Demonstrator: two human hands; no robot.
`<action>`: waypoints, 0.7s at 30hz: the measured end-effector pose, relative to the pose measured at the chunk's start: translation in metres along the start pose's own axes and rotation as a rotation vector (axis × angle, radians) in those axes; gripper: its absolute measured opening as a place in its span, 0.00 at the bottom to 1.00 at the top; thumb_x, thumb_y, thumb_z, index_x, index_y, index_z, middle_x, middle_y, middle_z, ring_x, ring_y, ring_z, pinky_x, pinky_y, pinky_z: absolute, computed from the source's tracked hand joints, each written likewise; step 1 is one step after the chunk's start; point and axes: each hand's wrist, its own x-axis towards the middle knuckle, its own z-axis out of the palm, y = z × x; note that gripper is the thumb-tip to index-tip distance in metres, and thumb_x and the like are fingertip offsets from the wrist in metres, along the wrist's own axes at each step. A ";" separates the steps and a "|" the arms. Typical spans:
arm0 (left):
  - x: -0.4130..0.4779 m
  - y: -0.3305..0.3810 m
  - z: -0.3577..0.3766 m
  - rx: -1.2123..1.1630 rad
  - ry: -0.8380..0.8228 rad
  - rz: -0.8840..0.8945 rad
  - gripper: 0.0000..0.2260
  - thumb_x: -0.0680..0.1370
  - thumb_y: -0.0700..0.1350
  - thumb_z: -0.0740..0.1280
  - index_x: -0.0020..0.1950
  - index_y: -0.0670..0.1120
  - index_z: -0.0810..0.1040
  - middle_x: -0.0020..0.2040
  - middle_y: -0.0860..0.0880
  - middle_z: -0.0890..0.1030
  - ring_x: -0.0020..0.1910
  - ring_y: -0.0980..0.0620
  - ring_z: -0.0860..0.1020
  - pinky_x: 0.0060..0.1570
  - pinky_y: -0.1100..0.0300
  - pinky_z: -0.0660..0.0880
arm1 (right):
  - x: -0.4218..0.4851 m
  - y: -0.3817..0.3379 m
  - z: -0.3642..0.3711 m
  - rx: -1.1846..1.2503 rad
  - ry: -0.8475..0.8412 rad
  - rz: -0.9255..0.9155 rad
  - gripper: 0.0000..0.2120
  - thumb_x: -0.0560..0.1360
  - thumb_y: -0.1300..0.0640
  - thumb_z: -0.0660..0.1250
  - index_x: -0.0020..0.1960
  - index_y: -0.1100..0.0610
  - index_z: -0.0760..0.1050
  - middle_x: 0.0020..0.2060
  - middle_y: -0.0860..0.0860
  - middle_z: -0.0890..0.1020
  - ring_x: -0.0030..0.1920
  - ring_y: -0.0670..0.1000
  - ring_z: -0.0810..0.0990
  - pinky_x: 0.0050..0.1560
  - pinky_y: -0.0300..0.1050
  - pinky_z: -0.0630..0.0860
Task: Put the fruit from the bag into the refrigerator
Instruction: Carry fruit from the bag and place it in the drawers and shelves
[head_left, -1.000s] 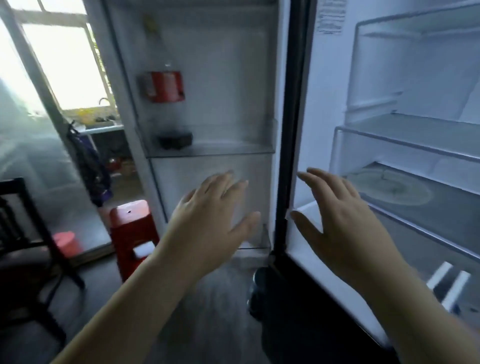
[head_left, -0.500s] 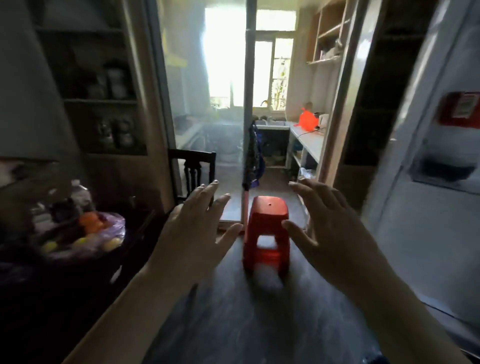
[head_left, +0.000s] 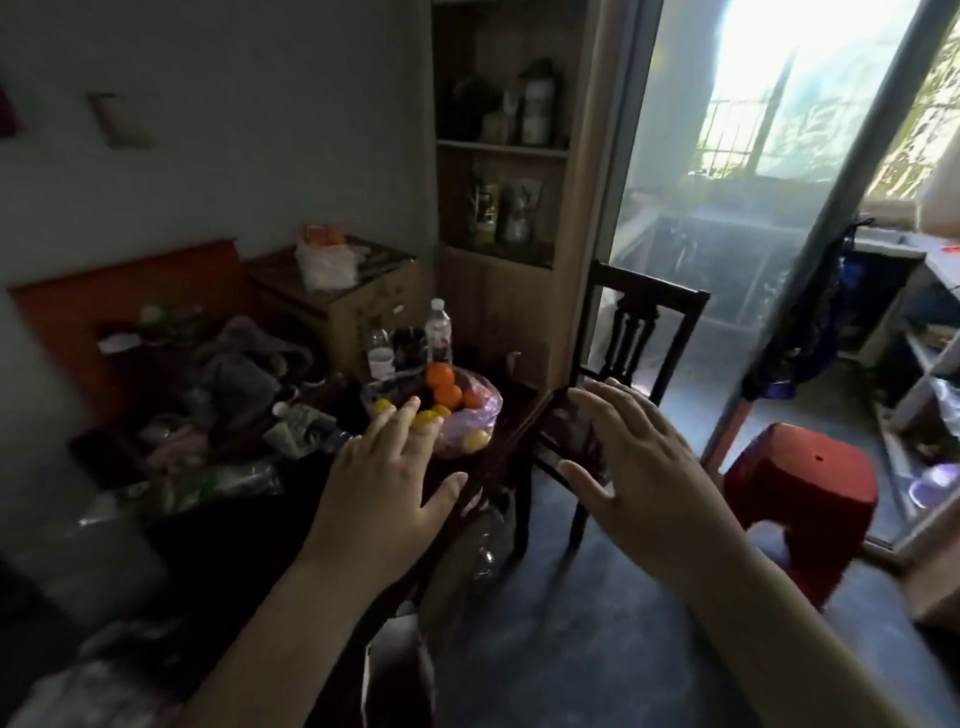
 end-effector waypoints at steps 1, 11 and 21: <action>0.005 -0.004 0.004 0.009 -0.012 -0.022 0.35 0.73 0.66 0.44 0.73 0.49 0.64 0.76 0.48 0.60 0.75 0.47 0.58 0.68 0.49 0.61 | 0.010 0.003 0.009 0.018 -0.012 -0.017 0.31 0.73 0.40 0.56 0.71 0.55 0.65 0.70 0.52 0.69 0.72 0.52 0.64 0.70 0.53 0.65; 0.100 -0.014 0.099 0.085 -0.215 -0.136 0.36 0.73 0.66 0.40 0.77 0.52 0.53 0.78 0.51 0.53 0.76 0.52 0.51 0.71 0.54 0.53 | 0.102 0.100 0.088 0.173 -0.182 -0.107 0.31 0.75 0.46 0.63 0.75 0.52 0.58 0.73 0.49 0.63 0.72 0.50 0.63 0.67 0.44 0.65; 0.189 -0.027 0.180 0.105 -0.300 -0.341 0.35 0.74 0.66 0.43 0.77 0.50 0.53 0.77 0.50 0.55 0.76 0.51 0.53 0.71 0.53 0.55 | 0.207 0.202 0.165 0.226 -0.308 -0.127 0.31 0.75 0.48 0.65 0.74 0.55 0.60 0.70 0.51 0.67 0.69 0.53 0.68 0.64 0.44 0.67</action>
